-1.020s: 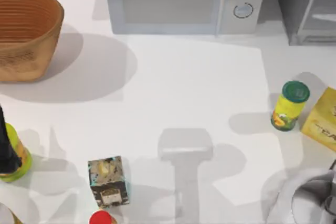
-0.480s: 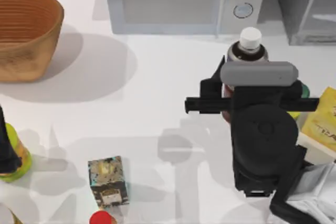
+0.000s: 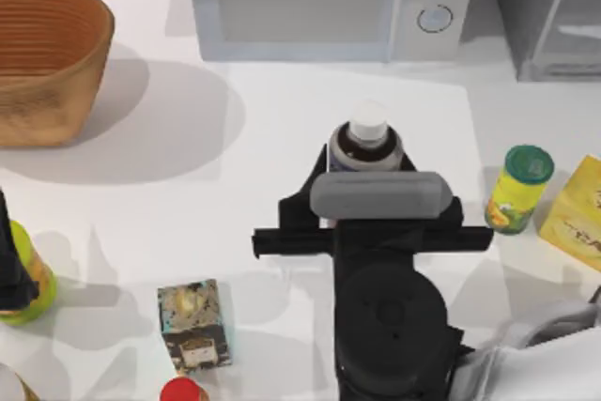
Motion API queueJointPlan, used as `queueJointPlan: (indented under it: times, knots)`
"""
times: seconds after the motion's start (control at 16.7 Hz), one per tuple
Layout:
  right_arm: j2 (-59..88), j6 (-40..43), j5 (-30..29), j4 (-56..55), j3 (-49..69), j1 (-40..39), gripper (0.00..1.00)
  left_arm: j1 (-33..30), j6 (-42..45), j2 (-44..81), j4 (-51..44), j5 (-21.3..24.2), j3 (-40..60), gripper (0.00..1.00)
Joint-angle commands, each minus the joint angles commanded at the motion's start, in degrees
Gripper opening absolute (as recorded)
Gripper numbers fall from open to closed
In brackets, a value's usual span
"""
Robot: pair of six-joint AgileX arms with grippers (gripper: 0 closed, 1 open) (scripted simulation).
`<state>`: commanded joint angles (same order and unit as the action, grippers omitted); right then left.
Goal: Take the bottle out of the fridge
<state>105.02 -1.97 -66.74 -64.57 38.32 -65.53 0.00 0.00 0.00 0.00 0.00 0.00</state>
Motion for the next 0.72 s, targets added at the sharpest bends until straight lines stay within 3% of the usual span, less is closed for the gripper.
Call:
queueJointPlan:
  times: [0.3, 0.72]
  knots:
    - [0.85, 0.02, 0.65, -0.38, 0.0, 0.8, 0.0, 0.0, 0.0, 0.0, 0.0, 0.0, 0.0, 1.0]
    - [12.16, 0.6, 7.1, -8.38, 4.07, 7.32, 0.0, 0.0, 0.0, 0.0, 0.0, 0.0, 0.0, 1.0]
